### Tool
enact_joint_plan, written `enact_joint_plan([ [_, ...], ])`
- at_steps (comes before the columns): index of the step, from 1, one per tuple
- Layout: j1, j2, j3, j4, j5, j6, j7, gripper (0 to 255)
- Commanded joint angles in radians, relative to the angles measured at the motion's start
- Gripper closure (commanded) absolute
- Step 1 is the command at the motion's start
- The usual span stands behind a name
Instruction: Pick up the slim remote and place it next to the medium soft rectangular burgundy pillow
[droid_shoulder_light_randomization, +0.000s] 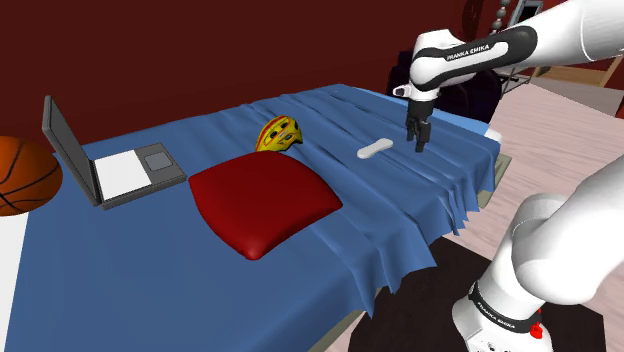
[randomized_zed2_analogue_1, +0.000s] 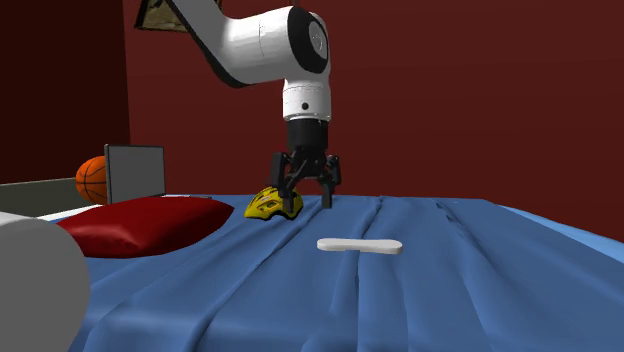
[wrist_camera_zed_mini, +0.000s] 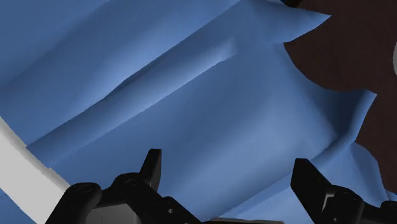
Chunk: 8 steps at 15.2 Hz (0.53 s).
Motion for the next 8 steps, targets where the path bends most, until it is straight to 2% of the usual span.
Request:
enact_joint_plan([
  [1, 0.023, 0.085, -0.049, 0.044, 0.036, 0.049, -0.108, 0],
  [5, 0.049, 0.275, -0.125, 0.156, 0.16, 0.115, -0.336, 0],
  [8, 0.033, 0.429, -0.144, 0.257, 0.285, 0.14, -0.514, 0],
])
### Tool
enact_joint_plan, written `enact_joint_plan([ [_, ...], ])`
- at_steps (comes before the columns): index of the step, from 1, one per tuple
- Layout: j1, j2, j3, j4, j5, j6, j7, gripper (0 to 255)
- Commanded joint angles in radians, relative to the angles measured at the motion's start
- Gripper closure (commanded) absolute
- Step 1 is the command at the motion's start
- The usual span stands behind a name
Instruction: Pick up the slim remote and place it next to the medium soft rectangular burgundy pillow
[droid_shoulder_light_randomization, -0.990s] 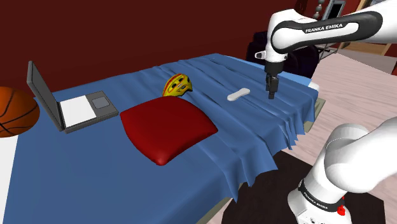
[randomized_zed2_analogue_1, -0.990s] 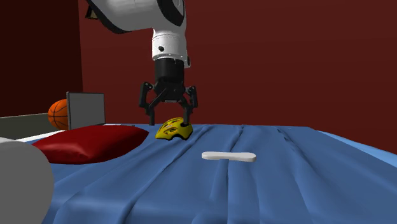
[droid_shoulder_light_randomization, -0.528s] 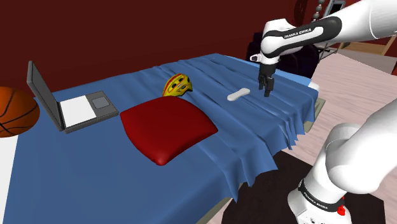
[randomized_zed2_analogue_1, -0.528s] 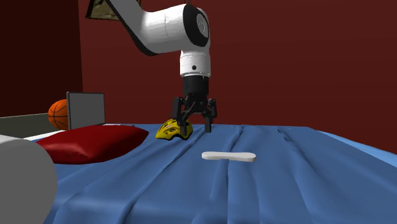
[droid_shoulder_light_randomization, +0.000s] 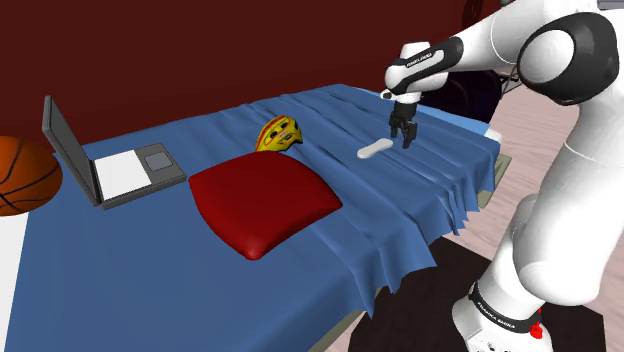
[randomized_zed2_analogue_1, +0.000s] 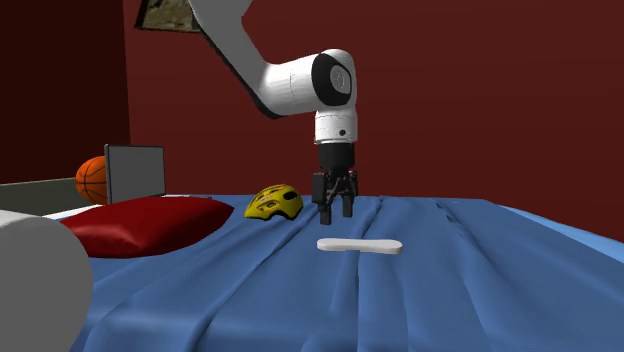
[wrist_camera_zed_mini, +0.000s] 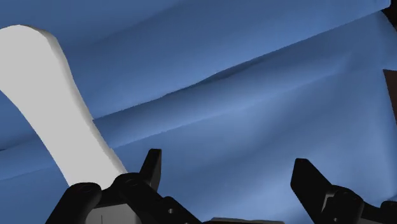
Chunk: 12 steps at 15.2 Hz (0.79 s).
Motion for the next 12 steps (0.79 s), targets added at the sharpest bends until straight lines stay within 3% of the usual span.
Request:
enact_joint_plan([
  [1, -0.022, 0.108, -0.005, 0.072, 0.089, 0.015, -0.127, 0],
  [7, -0.153, 0.379, 0.078, 0.329, 0.28, -0.011, -0.394, 0],
  [10, -0.223, 0.501, 0.132, 0.481, 0.34, -0.043, -0.487, 0],
  [12, -0.24, 0.531, 0.147, 0.509, 0.352, -0.04, -0.506, 0],
])
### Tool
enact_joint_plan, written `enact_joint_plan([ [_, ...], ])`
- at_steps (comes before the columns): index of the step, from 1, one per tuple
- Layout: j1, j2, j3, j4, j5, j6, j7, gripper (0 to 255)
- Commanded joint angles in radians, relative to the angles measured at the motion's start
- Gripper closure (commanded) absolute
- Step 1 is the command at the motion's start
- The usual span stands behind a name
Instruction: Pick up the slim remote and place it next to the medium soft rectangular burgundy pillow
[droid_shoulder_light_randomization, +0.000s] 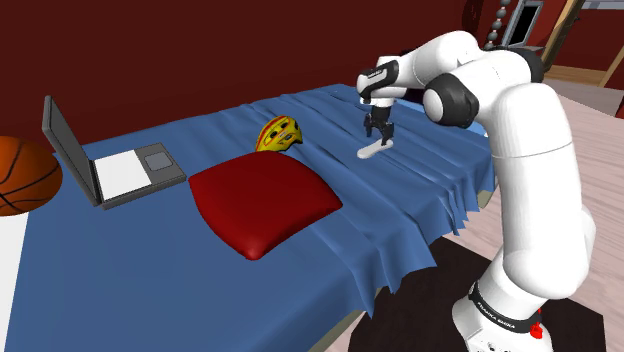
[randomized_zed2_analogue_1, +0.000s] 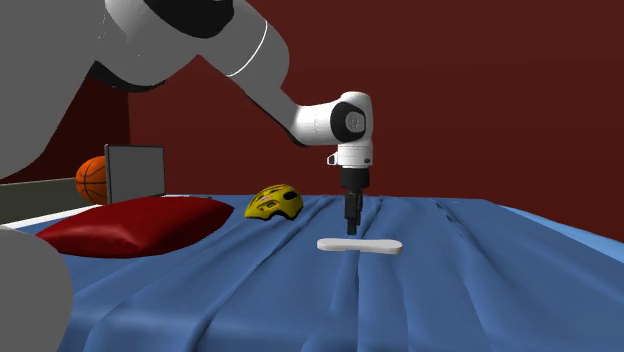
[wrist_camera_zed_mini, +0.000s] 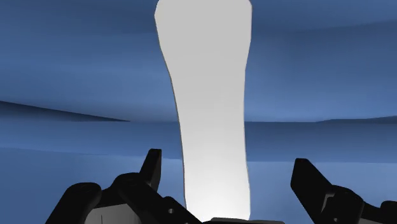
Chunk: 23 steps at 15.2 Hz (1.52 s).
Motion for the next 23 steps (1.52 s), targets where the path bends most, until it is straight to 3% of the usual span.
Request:
enact_joint_plan([
  [1, -0.011, 0.025, 0.012, 0.017, 0.013, 0.008, -0.015, 0],
  [7, -0.016, 0.055, 0.025, -0.014, 0.032, 0.065, -0.027, 0],
  [14, -0.016, 0.055, 0.025, -0.014, 0.032, 0.065, -0.027, 0],
  [15, -0.016, 0.055, 0.025, -0.014, 0.032, 0.065, -0.027, 255],
  [23, -0.016, 0.055, 0.025, -0.015, 0.032, 0.065, -0.027, 255],
])
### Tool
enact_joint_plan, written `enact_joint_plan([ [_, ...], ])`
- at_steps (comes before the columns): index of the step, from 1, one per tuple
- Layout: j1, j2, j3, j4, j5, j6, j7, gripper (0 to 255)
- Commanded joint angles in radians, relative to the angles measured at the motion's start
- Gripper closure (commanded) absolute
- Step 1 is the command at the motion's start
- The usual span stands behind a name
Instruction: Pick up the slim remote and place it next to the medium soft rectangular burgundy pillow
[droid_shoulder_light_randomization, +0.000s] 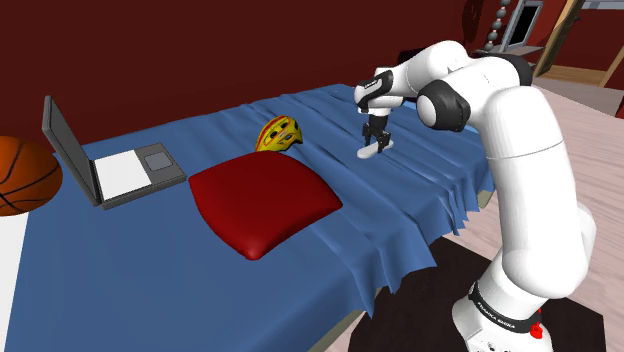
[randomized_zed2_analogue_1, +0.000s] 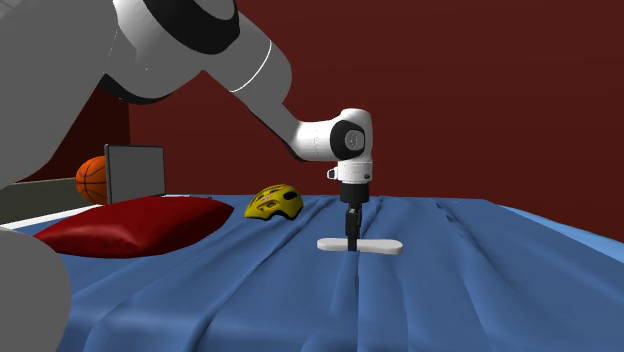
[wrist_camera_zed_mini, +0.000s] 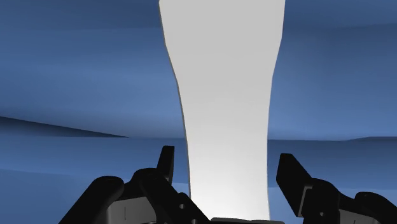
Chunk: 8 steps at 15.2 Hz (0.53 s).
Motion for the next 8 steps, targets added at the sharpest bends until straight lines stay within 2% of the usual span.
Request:
enact_joint_plan([
  [1, 0.0, 0.0, 0.0, 0.0, 0.0, 0.0, 0.0, 255],
  [8, 0.006, -0.037, -0.016, 0.04, -0.024, -0.072, 0.015, 255],
])
